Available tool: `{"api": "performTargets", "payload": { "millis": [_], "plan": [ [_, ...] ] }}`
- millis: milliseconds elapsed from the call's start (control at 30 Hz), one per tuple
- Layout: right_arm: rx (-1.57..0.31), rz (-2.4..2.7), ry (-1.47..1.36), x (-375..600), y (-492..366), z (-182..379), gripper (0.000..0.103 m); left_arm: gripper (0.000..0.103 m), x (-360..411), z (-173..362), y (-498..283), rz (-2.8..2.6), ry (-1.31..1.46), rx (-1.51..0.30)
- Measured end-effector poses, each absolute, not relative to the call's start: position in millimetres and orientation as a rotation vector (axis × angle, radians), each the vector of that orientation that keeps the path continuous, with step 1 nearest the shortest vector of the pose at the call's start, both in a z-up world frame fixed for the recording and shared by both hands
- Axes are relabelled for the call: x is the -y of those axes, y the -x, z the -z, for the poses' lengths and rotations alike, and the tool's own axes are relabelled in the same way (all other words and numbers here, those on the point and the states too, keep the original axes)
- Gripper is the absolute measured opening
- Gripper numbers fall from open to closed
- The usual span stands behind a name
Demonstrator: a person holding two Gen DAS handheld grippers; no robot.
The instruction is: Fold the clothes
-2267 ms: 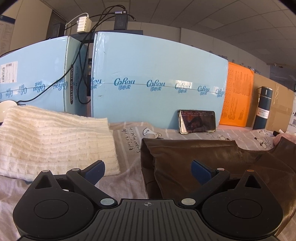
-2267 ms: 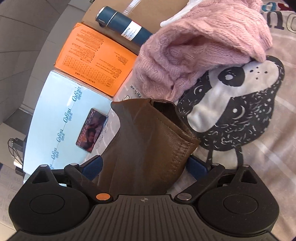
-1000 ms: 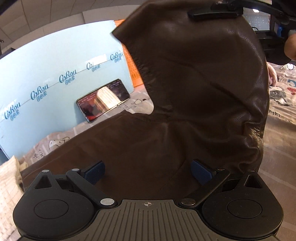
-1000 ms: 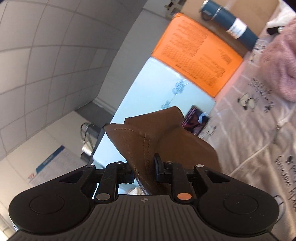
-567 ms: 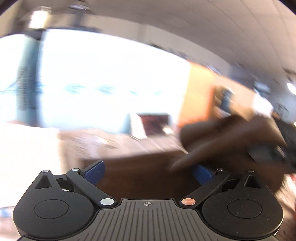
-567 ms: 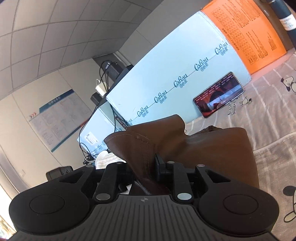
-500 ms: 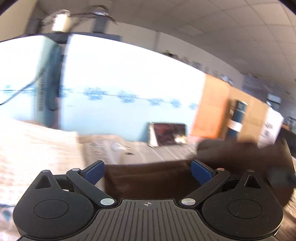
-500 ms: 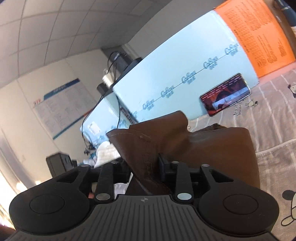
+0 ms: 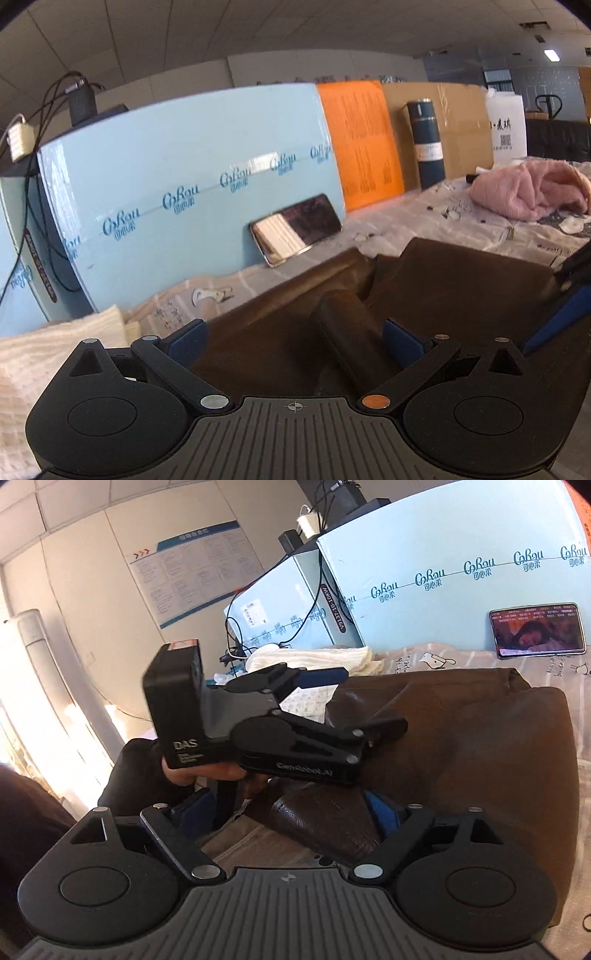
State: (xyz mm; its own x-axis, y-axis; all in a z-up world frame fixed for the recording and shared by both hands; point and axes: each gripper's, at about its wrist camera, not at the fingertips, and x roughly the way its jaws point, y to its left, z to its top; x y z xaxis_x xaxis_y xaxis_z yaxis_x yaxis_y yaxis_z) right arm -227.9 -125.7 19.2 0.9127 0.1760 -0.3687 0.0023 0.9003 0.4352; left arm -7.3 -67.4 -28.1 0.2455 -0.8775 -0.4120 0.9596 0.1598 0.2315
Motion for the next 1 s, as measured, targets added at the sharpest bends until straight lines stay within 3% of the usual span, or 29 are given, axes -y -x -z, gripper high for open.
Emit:
{"api": "performTargets", "payload": {
  "millis": [100, 233, 400, 700, 1000],
  "plan": [
    [-0.38, -0.052, -0.449, 137.1, 240.9, -23.6, 0.089, 0.103, 73.9, 38.9, -2.4, 1.32, -0.504, -0.305],
    [-0.308, 0.068, -0.464, 160.1, 255.6, -31.9, 0.094, 0.103, 69.9, 37.1, 1.8, 1.303, -0.513, -0.267],
    [-0.284, 0.226, -0.519, 188.4, 267.8, -29.3, 0.097, 0.103, 35.2, 7.7, -21.3, 1.257, -0.222, -0.341],
    [-0.452, 0.305, -0.73, 234.0, 261.7, -1.7, 0.097, 0.103, -39.0, 24.9, -74.9, 1.336, 0.371, -0.901],
    [-0.509, 0.274, -0.856, 254.2, 248.9, 8.3, 0.097, 0.103, -73.0, 28.3, -25.9, 1.399, 0.313, -1.043]
  ]
}}
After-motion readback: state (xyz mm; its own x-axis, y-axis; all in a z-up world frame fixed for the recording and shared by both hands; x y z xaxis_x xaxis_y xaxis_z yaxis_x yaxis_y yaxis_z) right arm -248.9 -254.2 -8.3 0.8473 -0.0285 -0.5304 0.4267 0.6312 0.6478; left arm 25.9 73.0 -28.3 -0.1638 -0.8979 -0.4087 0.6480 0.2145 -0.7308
